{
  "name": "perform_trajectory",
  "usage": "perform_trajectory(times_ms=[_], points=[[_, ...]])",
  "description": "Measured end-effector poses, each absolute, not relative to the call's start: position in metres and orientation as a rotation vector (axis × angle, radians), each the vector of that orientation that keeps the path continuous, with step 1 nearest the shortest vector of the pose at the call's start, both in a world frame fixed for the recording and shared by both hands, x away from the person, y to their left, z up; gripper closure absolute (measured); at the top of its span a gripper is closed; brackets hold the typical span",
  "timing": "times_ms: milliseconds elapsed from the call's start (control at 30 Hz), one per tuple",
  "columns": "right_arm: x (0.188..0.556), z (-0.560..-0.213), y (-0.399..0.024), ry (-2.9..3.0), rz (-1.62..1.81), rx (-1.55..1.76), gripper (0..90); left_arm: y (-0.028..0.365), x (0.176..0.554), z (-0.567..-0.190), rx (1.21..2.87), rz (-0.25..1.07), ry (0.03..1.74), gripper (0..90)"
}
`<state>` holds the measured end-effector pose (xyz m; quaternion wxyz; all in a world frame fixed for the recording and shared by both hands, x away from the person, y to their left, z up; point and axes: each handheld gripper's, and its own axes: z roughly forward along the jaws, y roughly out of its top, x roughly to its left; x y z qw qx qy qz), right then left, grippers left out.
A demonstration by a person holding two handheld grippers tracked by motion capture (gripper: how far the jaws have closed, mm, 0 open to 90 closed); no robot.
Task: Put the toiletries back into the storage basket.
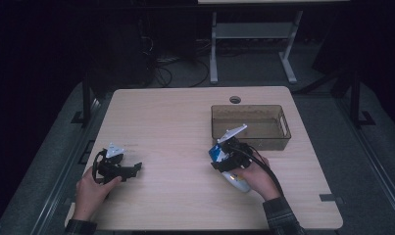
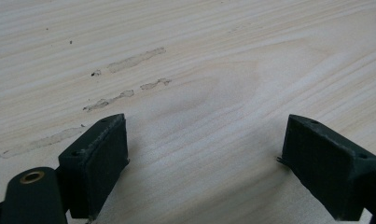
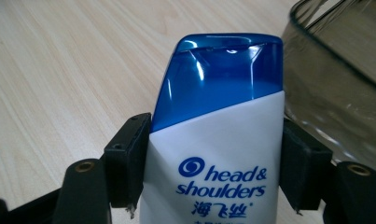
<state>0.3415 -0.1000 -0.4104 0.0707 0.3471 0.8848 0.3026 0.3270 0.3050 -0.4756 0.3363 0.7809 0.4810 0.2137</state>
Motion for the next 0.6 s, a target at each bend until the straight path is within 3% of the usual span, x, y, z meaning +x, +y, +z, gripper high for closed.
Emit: perform_trajectory(times_ms=[600], points=[[0.333, -0.387, -0.133, 2.514, 1.113, 1.1, 34.2, 0.305, 0.327, -0.475, 2.037, 0.557, 1.254, 13.0]])
